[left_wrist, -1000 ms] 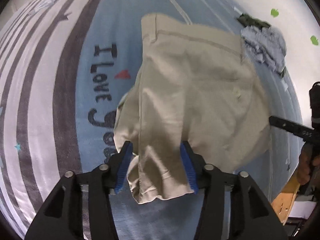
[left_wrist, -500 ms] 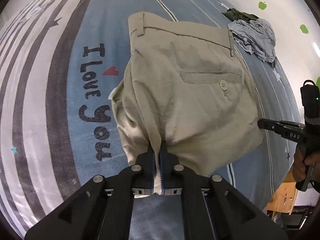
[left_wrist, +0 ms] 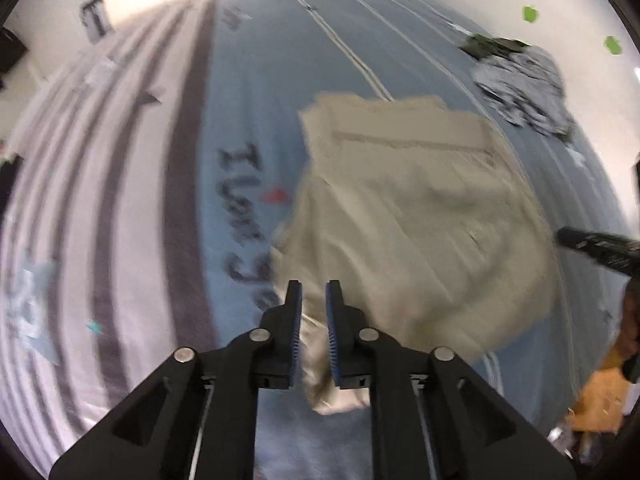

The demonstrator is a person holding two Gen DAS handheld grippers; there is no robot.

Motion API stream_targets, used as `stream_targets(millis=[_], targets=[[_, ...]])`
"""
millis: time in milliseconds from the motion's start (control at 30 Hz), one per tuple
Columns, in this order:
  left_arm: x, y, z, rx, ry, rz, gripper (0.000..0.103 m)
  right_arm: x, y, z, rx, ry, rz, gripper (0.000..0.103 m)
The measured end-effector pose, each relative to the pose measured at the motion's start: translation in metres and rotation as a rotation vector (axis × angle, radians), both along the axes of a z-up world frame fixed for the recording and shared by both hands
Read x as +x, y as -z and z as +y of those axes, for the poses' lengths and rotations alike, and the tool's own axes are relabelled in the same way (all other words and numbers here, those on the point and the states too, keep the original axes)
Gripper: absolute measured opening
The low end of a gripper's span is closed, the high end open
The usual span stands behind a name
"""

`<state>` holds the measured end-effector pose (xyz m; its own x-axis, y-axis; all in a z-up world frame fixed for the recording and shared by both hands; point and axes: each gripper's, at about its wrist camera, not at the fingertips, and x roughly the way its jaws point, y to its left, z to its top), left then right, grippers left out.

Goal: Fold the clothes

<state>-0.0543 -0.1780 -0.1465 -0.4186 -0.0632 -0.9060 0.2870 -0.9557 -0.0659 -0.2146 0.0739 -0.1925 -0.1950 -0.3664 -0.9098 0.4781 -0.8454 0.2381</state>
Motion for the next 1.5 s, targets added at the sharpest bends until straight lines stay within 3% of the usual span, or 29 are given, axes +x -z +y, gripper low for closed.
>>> stream_targets(millis=[67,133,200,300,367,433,500,633,700,767,867,933,1033,1100,1133,1233,1367,1500], targets=[[-0.003,-0.010,-0.013,0.017,-0.002,0.036,0.013,-0.014,-0.014,-0.009,-0.039,-0.014,0.037,0.014],[-0.022,-0.011,-0.018,0.068,0.012,0.066,0.018,-0.031,-0.021,-0.024,-0.102,-0.050,0.030,0.027],[-0.050,-0.005,-0.014,0.089,0.043,0.075,0.018,-0.044,-0.018,-0.045,-0.141,-0.096,0.017,0.027],[-0.084,0.008,-0.003,0.056,0.092,0.069,0.019,-0.065,-0.005,-0.074,-0.103,-0.185,0.044,0.027],[-0.110,0.030,0.001,0.006,0.122,0.017,0.019,-0.076,0.016,-0.091,-0.016,-0.218,0.070,0.027],[-0.124,0.051,-0.004,-0.011,0.138,-0.013,0.019,-0.084,0.033,-0.105,0.040,-0.234,0.083,0.021],[-0.127,0.057,-0.009,-0.004,0.147,0.013,0.019,-0.097,0.039,-0.100,0.008,-0.211,0.058,0.018],[-0.121,0.041,-0.021,0.029,0.129,0.038,0.019,-0.116,0.037,-0.079,-0.075,-0.141,-0.002,0.014],[-0.115,0.029,-0.029,0.007,0.094,0.063,0.019,-0.120,0.027,-0.067,-0.049,-0.080,0.043,0.022],[-0.113,0.018,-0.039,-0.015,0.061,0.087,0.019,-0.126,0.016,-0.053,-0.036,-0.016,0.082,0.023],[-0.111,0.016,-0.047,0.092,0.033,0.100,0.019,-0.135,0.005,-0.042,-0.118,0.031,0.055,0.023],[-0.114,0.020,-0.043,0.133,0.047,0.091,0.020,-0.129,0.000,-0.056,-0.166,-0.017,0.029,0.025],[-0.121,0.042,-0.033,0.042,0.083,0.028,0.020,-0.109,0.010,-0.083,-0.128,-0.135,0.029,0.034],[-0.124,0.059,-0.036,0.004,0.081,-0.007,0.023,-0.102,0.030,-0.105,-0.005,-0.188,0.033,0.037],[-0.122,0.061,-0.043,0.017,0.062,0.013,0.032,-0.102,0.034,-0.105,0.025,-0.179,0.039,0.037],[-0.115,0.053,-0.063,-0.023,-0.006,0.025,0.043,-0.109,0.029,-0.083,0.011,-0.105,0.045,0.037],[-0.089,0.037,-0.082,0.046,-0.055,0.036,0.045,-0.119,0.022,-0.055,-0.009,-0.007,0.054,0.041],[-0.058,0.015,-0.066,0.123,-0.038,0.058,0.045,-0.126,0.013,-0.029,-0.042,0.083,0.051,0.041]])
